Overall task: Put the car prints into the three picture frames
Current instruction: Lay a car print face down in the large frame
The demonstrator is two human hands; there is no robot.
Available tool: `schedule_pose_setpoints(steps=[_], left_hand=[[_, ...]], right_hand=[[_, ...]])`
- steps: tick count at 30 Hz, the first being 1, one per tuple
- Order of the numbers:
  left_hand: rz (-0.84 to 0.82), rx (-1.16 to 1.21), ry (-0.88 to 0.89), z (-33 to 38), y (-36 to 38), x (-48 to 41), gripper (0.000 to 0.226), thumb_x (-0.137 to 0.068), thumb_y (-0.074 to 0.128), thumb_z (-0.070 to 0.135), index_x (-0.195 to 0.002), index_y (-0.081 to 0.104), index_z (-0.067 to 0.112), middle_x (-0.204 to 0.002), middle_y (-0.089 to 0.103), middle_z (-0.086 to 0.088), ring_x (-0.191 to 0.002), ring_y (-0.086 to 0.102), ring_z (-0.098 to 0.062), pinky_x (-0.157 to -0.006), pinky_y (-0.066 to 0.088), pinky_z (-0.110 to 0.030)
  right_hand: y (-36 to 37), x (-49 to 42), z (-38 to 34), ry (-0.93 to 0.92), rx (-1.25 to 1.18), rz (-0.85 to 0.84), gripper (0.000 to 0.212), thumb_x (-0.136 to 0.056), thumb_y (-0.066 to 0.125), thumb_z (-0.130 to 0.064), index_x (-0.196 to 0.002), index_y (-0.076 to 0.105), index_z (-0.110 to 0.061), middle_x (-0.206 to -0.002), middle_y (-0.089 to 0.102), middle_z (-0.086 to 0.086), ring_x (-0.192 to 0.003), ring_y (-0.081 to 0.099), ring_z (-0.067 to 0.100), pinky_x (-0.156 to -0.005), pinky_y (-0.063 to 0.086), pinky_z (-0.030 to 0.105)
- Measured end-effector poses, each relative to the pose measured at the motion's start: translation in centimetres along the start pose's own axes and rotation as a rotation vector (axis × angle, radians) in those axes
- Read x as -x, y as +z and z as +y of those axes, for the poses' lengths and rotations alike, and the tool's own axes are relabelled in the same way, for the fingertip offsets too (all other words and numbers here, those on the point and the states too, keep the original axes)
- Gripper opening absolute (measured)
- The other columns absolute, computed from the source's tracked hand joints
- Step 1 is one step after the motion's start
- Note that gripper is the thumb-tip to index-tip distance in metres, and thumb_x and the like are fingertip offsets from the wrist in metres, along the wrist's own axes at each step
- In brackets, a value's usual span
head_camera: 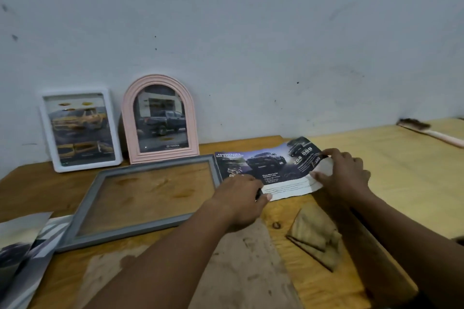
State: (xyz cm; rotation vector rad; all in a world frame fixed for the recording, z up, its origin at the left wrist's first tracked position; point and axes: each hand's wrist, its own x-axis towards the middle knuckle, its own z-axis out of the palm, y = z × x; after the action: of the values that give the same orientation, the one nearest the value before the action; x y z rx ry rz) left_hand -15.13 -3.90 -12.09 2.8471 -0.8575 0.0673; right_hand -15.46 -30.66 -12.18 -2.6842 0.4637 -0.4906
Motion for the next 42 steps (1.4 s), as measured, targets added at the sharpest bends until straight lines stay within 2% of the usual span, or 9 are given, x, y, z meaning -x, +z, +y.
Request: schedule_pose_setpoints(steps=[2, 4, 7, 10, 21, 26, 31, 35, 42], left_hand=[[-0.016, 0.01, -0.017, 0.3, 0.0, -0.8, 0.042, -0.101, 0.039, 0.056, -0.116, 0.061, 0.023, -0.118, 0.059, -0.001, -0.111, 0.053, -0.024, -0.09, 0.047, -0.041], [-0.009, 0.033, -0.013, 0.3, 0.0, -1.1, 0.042, -0.101, 0.039, 0.056, -0.116, 0.061, 0.023, -0.116, 0.059, 0.0, -0.111, 0.052, -0.024, -0.088, 0.049, -0.043], [0.017, 0.073, -0.009, -0.2, 0.1, -1.1, 0.041, -0.101, 0.041, 0.054, -0.118, 0.063, 0.024, -0.116, 0.062, 0.003, -0.111, 0.053, -0.021, -0.088, 0.05, -0.042], [0.05, 0.065, -0.02, -0.6, 0.1, -0.9, 0.039, -0.102, 0.042, 0.052, -0.122, 0.062, 0.025, -0.119, 0.062, 0.005, -0.112, 0.052, -0.018, -0.088, 0.049, -0.038], [0.123, 0.095, -0.048, -1.5, 0.7, -0.6, 0.037, -0.102, 0.044, 0.05, -0.123, 0.063, 0.026, -0.123, 0.059, 0.004, -0.116, 0.046, -0.016, -0.088, 0.048, -0.036], [0.143, 0.097, -0.058, -1.6, 0.3, -0.3, 0.033, -0.102, 0.044, 0.05, -0.111, 0.065, 0.027, -0.114, 0.06, 0.007, -0.11, 0.048, -0.015, -0.086, 0.048, -0.037], [0.161, 0.074, -0.076, -2.6, -0.7, 0.7, 0.034, -0.101, 0.045, 0.051, -0.114, 0.064, 0.026, -0.112, 0.061, 0.006, -0.106, 0.049, -0.016, -0.087, 0.047, -0.037], [0.168, 0.053, -0.115, -3.8, -2.0, 2.3, 0.038, -0.101, 0.046, 0.051, -0.124, 0.062, 0.025, -0.117, 0.061, 0.002, -0.11, 0.052, -0.017, -0.091, 0.047, -0.039], [0.185, 0.047, -0.221, -8.1, -5.8, 7.6, 0.045, -0.1, 0.047, 0.052, -0.14, 0.051, 0.03, -0.14, 0.054, 0.0, -0.128, 0.045, -0.019, -0.101, 0.043, -0.04]], right_hand=[[0.1, 0.1, 0.6, -0.002, 0.161, 0.072, 0.066, -0.083, 0.068, -0.054, -0.139, 0.043, -0.03, -0.15, 0.036, 0.006, -0.136, 0.026, 0.034, -0.102, 0.03, 0.052], [0.4, 0.5, 0.4, -0.089, 0.221, 0.131, 0.062, -0.086, 0.065, -0.05, -0.14, 0.043, -0.03, -0.155, 0.029, 0.003, -0.14, 0.018, 0.031, -0.103, 0.026, 0.053], [1.1, 0.8, -1.2, -0.219, 0.134, -0.036, 0.054, -0.09, 0.059, -0.046, -0.14, 0.043, -0.034, -0.152, 0.038, -0.003, -0.139, 0.029, 0.025, -0.105, 0.028, 0.053], [2.3, 1.5, -3.1, -0.244, 0.056, -0.241, 0.037, -0.094, 0.05, -0.043, -0.13, 0.052, -0.036, -0.141, 0.05, -0.005, -0.131, 0.042, 0.023, -0.102, 0.031, 0.052], [2.2, 2.5, -4.4, -0.196, 0.037, -0.288, 0.032, -0.094, 0.048, -0.04, -0.125, 0.055, -0.035, -0.137, 0.049, -0.003, -0.131, 0.041, 0.026, -0.103, 0.029, 0.055], [2.0, 2.7, -5.3, -0.191, 0.013, -0.272, 0.024, -0.091, 0.053, -0.04, -0.115, 0.056, -0.038, -0.132, 0.049, -0.001, -0.131, 0.039, 0.027, -0.104, 0.027, 0.052], [1.8, 3.3, -7.6, -0.224, 0.024, -0.293, 0.043, -0.091, 0.058, -0.045, -0.131, 0.052, -0.03, -0.137, 0.049, 0.0, -0.131, 0.041, 0.025, -0.106, 0.028, 0.053], [1.7, 4.4, -10.8, -0.299, 0.005, -0.318, 0.044, -0.091, 0.06, -0.045, -0.131, 0.052, -0.03, -0.138, 0.05, 0.0, -0.131, 0.042, 0.026, -0.106, 0.029, 0.052], [1.6, 6.4, -18.6, -0.47, -0.098, -0.418, 0.051, -0.09, 0.064, -0.04, -0.137, 0.049, -0.028, -0.141, 0.049, 0.002, -0.127, 0.048, 0.026, -0.105, 0.042, 0.055]])
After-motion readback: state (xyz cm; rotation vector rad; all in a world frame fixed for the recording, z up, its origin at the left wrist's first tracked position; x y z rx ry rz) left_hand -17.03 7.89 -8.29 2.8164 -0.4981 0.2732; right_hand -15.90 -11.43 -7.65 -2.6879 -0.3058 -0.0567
